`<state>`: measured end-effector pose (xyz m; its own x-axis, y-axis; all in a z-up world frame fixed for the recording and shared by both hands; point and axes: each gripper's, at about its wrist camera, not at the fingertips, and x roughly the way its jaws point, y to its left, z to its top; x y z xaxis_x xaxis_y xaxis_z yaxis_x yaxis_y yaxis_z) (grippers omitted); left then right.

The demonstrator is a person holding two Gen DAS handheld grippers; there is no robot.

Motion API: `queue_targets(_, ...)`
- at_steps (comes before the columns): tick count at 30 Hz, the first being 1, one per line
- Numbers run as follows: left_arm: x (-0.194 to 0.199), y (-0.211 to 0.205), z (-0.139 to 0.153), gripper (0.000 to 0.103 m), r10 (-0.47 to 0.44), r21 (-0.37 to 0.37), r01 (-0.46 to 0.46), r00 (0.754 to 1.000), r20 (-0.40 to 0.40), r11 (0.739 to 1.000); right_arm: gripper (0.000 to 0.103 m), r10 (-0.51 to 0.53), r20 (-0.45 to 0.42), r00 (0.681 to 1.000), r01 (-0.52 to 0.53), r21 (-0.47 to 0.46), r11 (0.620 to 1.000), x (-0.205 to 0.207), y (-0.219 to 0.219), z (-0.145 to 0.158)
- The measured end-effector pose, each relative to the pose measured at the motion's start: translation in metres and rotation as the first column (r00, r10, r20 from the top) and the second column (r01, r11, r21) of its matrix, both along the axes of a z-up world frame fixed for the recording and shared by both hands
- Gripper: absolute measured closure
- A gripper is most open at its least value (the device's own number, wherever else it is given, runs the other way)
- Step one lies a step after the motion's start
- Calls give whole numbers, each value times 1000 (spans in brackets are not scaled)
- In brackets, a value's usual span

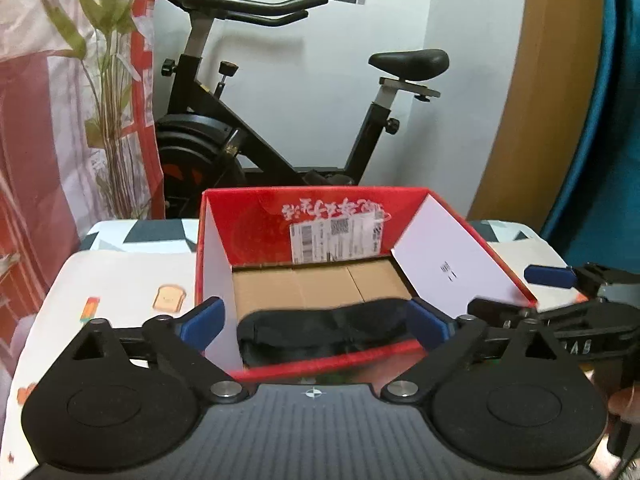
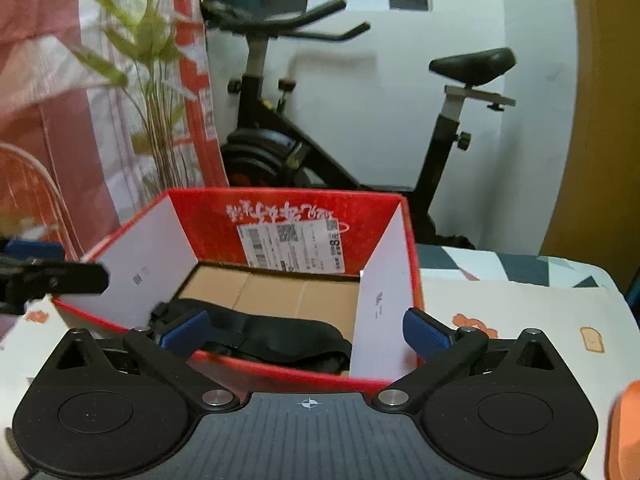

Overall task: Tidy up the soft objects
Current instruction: 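Move the left tool back down toward the white surgical-mask bag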

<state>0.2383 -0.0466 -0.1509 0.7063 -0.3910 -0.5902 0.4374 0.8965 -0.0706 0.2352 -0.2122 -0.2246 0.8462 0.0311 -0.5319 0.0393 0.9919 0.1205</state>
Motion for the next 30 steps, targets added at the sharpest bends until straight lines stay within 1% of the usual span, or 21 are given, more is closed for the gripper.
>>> queue_targets(3,-22,5,-2,0,6,18,-6,1000,14,1000,0,-2,14,1000,2,28,1000,-19,-5,2)
queue_targets(7,-55,17,-11,0,13,39,-15,999,32,999,0,-24,37,999,21,76,997,-49,-8,-2)
queue_targets(11,-86,35,-25,0,16,19,-16,1000,11,1000,0,-28,69,997,20,105,994,-83,-5,-13)
queue_targets(14,-106,47,-38,0,31,9,-31,999,-7,999,0,-13,72,997,4,123,992,-103,0,-24)
queue_targets(19,-131,60,-59,0,67,-36,-69,996,-59,997,0,-1,72,997,-7,114,993,-132,13,-39)
queue_targets(21,-136,60,-65,0,63,-36,-66,995,-77,997,0,1,68,998,-9,110,994,-143,17,-45)
queue_targets(25,-143,60,-78,0,61,-23,-64,992,-107,998,0,28,36,999,-29,18,999,-160,31,-56)
queue_targets(27,-145,59,-82,0,60,-23,-63,992,-114,998,0,27,18,999,-27,27,999,-167,32,-63)
queue_targets(30,-145,58,-90,1,62,-19,-65,990,-131,998,0,6,-34,999,-5,45,999,-171,28,-74)
